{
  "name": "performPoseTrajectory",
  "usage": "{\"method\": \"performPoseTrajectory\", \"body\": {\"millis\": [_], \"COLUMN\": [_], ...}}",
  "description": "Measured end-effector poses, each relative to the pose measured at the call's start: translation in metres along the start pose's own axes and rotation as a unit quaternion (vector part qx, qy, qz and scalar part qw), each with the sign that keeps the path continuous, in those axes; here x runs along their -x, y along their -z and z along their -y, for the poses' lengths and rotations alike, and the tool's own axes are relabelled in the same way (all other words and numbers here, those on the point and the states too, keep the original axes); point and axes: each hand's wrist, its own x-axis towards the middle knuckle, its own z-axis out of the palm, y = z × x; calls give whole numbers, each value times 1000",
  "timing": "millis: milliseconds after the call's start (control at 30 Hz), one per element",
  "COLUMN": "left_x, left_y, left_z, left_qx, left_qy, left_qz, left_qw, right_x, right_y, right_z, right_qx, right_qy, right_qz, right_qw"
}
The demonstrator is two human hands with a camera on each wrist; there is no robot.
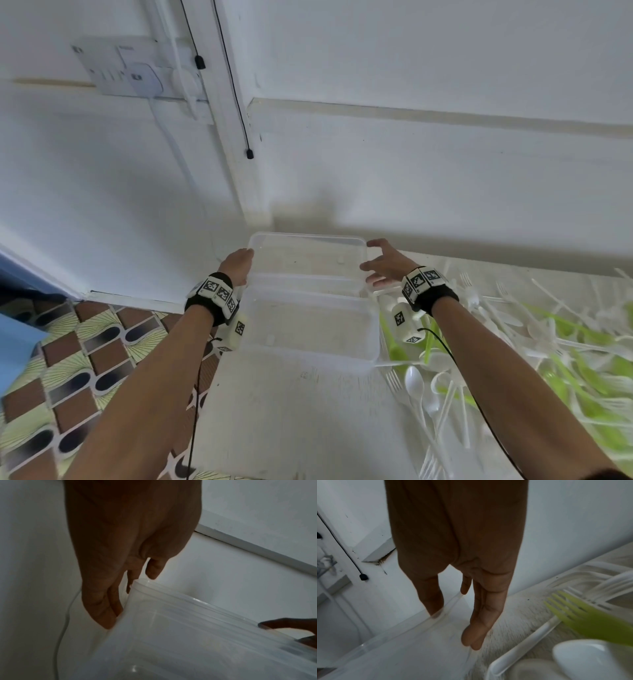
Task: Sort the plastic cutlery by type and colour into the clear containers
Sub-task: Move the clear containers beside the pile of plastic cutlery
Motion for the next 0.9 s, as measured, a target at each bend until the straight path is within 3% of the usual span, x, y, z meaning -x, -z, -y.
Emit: {"method": "performPoseTrajectory", "body": {"millis": [167,233,367,533,700,767,900], "left_x": [-3,-2,1,10,10,17,47], "left_y": [9,11,6,-3,-5,-5,-24], "left_z": [5,11,9,-1,-1,-4,-12], "left_qx": [-8,17,51,19,-7,-70,-236], "left_qy": [11,0,-46,-30,-23,-25,-99], "left_qz": [58,59,33,52,44,33,-21], "left_qw": [998,998,997,998,999,997,967], "right_x": [25,28,26,30,45,49,53], "right_y": [9,11,8,7,6,-1,-21], "right_z": [-2,-8,-16,-19,-34,-42,-56], "right_qx": [3,14,2,72,248,309,366], "right_qy": [20,31,44,57,70,80,89], "right_qz": [95,101,59,-17,-132,-126,-133], "right_qw": [995,994,997,996,957,939,917]}}
